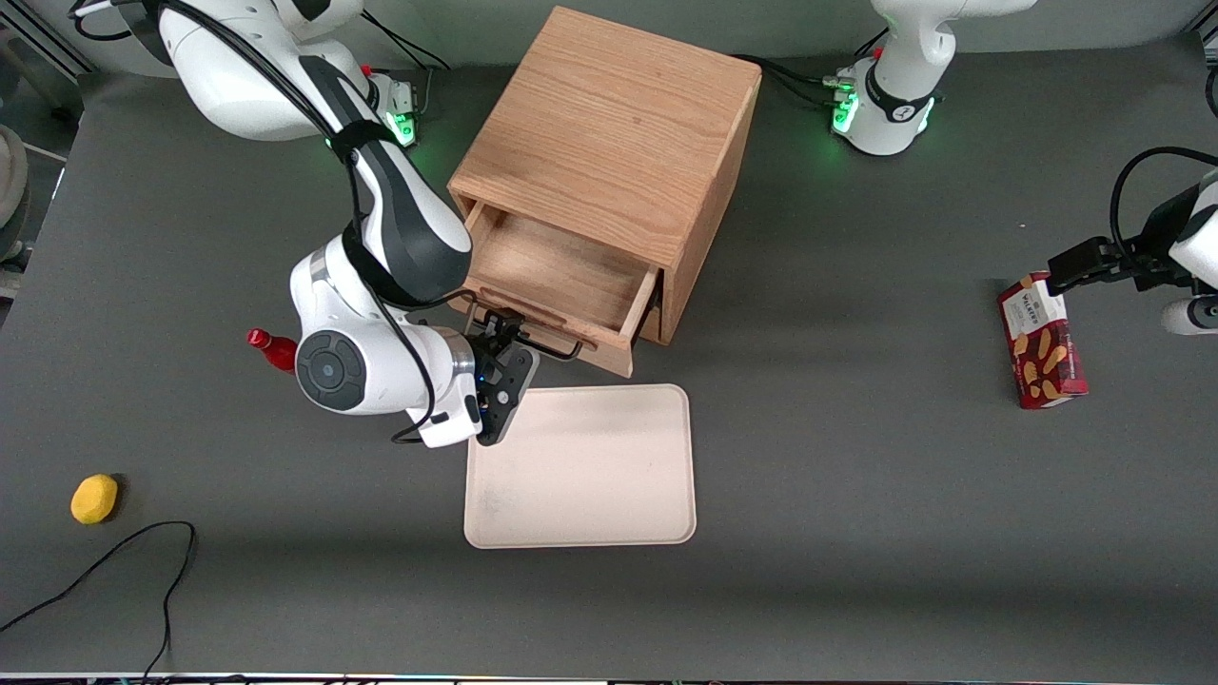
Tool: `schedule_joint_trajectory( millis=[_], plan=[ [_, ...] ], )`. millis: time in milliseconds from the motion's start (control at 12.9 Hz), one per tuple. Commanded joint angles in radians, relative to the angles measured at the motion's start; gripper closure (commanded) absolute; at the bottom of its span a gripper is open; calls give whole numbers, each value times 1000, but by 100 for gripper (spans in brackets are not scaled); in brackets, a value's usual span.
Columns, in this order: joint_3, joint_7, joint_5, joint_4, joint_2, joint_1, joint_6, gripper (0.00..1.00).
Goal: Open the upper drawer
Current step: 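Pull the upper drawer outward by its handle with the right gripper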
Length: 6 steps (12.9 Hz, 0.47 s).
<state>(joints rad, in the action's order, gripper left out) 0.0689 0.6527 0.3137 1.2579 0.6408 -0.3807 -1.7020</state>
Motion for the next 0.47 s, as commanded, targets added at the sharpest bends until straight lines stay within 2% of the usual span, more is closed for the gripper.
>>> schedule_joint_trajectory(
  millis=[0,389],
  plan=[
    [0,19,-18,-75,49,5,25,0],
    [0,24,-18,-115,80,13,25,0]
  ],
)
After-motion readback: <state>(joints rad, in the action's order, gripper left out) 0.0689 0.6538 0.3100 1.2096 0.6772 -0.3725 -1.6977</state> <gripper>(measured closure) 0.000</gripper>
